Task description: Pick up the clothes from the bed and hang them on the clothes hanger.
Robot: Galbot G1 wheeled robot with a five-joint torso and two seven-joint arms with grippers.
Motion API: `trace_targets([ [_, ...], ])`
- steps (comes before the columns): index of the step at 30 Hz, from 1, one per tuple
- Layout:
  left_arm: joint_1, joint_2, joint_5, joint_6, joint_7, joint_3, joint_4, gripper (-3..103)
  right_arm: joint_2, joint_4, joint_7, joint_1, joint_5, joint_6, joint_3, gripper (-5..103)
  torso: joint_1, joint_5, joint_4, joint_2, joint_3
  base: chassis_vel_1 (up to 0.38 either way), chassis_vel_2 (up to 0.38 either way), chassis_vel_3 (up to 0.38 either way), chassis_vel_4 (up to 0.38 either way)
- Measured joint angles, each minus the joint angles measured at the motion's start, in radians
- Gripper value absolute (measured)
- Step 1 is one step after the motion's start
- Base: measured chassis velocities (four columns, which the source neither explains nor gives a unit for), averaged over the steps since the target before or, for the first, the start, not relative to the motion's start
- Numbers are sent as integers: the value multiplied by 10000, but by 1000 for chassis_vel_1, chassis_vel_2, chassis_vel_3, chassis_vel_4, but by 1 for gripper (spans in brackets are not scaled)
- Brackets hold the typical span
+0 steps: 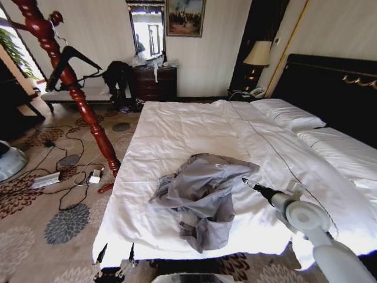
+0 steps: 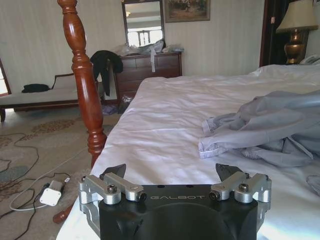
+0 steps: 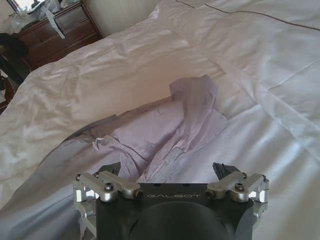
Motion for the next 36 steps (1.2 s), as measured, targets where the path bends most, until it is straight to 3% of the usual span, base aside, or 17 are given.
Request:
trace_targets([
  [15, 99, -197, 117, 19, -37, -76, 22, 100, 520, -2095, -241, 1778, -573, 64, -1349, 97, 2, 2, 1, -1, 1, 0, 0, 0, 0],
  [17, 121, -206, 166, 23, -41, -34, 29, 100, 522, -2251, -240, 1977, -572, 85, -1453, 88, 2, 1, -1, -1, 1, 0, 0, 0, 0],
  [20, 135, -191, 188, 26, -42, -29, 56, 100, 531, -2364, -239, 2118, -569, 94, -1528, 82, 2, 1, 0, -1, 1, 0, 0, 0, 0],
  [23, 136, -157, 197, 62, -47, -61, 61, 100, 619, -2633, -215, 2372, -471, 88, -1699, 65, 2, 1, 0, -1, 1, 0, 0, 0, 0],
  [25, 135, -150, 192, 71, -47, -85, 51, 100, 643, -2678, -196, 2405, -444, 87, -1715, 65, 1, 1, 0, -1, 1, 0, 0, 0, 0],
  [26, 120, -132, 129, 103, -48, -175, 3, 100, 708, -2796, -162, 2460, -392, 87, -1731, 54, 2, 2, 2, -1, 1, 0, 0, 0, 0],
  [27, 102, -121, 80, 131, -48, -236, -25, 100, 730, -2846, -151, 2470, -372, 91, -1732, 54, 2, 2, 0, -1, 1, 0, 0, 0, 0],
  [29, 80, -97, 26, 167, -48, -300, -48, 100, 753, -2886, -143, 2471, -339, 100, -1731, 44, 2, 3, -1, -1, 1, 0, 0, 0, 0],
  [31, 63, -77, -5, 187, -48, -332, -52, 100, 758, -2894, -144, 2470, -330, 107, -1730, 44, 1, 2, -1, -1, 1, 0, 0, 0, 0],
  [32, 35, -53, -29, 210, -48, -352, -52, 100, 764, -2899, -146, 2473, -311, 111, -1729, 32, 1, 2, -1, -1, 1, 0, 0, 0, 0],
  [33, 14, -42, -41, 224, -48, -355, -43, 100, 767, -2902, -147, 2492, -287, 111, -1730, 32, 1, 2, -1, 0, 1, 0, 0, 0, 0],
  [36, -55, -30, -57, 267, -48, -345, 2, 100, 764, -2901, -148, 2532, -197, 110, -1732, 16, 2, 2, 2, -1, 1, 0, 0, 0, 0],
])
